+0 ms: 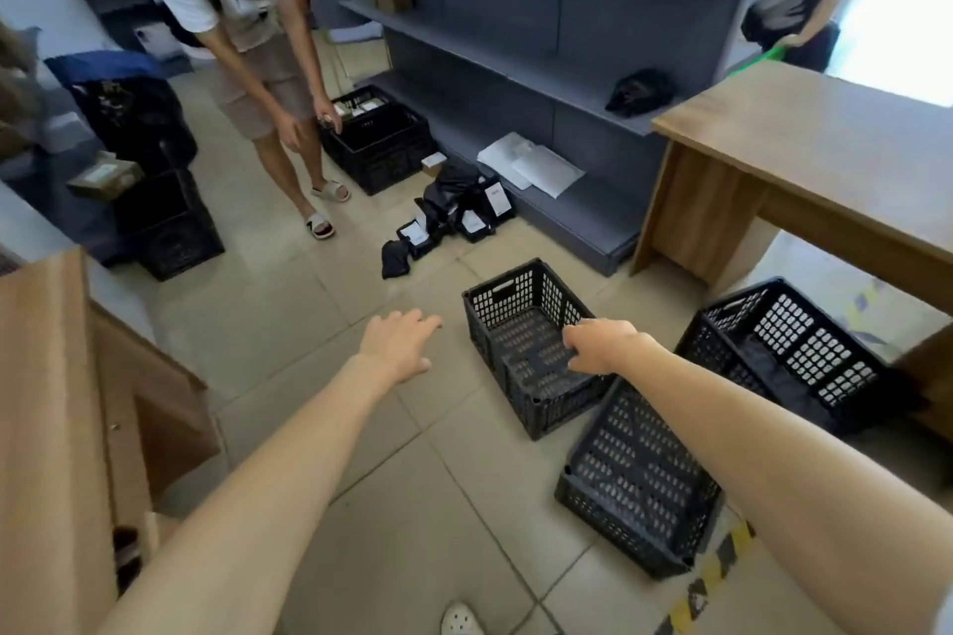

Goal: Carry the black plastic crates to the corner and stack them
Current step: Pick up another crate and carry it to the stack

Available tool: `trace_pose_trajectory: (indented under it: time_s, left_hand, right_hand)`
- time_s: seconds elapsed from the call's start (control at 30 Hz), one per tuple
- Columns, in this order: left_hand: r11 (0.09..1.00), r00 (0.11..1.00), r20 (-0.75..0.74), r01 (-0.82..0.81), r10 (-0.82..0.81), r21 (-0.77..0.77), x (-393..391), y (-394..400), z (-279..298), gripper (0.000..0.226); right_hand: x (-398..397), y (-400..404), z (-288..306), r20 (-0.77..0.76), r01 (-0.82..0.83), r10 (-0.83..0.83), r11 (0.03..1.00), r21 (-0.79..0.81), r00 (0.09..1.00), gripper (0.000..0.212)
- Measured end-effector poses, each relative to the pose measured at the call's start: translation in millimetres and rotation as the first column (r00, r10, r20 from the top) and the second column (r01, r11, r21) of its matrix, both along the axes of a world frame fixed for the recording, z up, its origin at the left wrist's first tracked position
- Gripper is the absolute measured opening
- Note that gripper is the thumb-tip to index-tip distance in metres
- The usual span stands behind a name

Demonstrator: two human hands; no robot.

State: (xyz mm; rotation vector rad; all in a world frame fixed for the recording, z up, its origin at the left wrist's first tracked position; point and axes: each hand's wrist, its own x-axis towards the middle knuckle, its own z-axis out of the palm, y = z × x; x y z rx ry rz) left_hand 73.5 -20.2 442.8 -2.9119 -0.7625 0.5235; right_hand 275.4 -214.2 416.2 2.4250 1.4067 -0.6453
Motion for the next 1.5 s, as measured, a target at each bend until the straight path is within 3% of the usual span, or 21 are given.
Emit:
trace_pose_trajectory:
  time_s: [0.17, 0.53, 0.63, 1.1, 1.5]
  left_hand:
    - [0.995, 0.995, -0.023, 0.093, -0.094, -0.042, 47.8, 40.1, -27.4, 0.059]
    - [0.973, 0.983, -0.088, 0.144, -0.162, -0.178, 118.1, 185.5, -68.6, 0.061]
    - [0.96, 0.975, -0.094, 0.179, -0.203, -0.214, 136.7, 207.9, -79.1, 0.061]
    - [0.923, 0.926, -0.195, 0.263, -0.324, -0.281, 243.3, 231.2, -142.7, 0.058]
    - [0.927, 0.949, -0.274, 0.045, -0.157, -0.373, 347.2, 219.9, -234.2, 0.053]
  right_hand:
    - [32.2, 24.2, -21.4, -0.019, 0.073, -0.075, 0.994, -0.075, 0.997, 0.04]
    - [81.2, 164.6, -46.3, -0.092, 0.25, -0.248, 0.968, 0.008, 0.964, 0.039]
    - [84.3, 180.8, -60.9, -0.111, 0.25, -0.253, 0.967, -0.041, 0.961, 0.036]
    - [183.8, 183.1, -121.3, -0.142, 0.331, -0.351, 0.932, -0.149, 0.926, 0.041]
    - [318.0, 184.6, -194.3, -0.173, 0.307, -0.341, 0.931, -0.197, 0.924, 0.031]
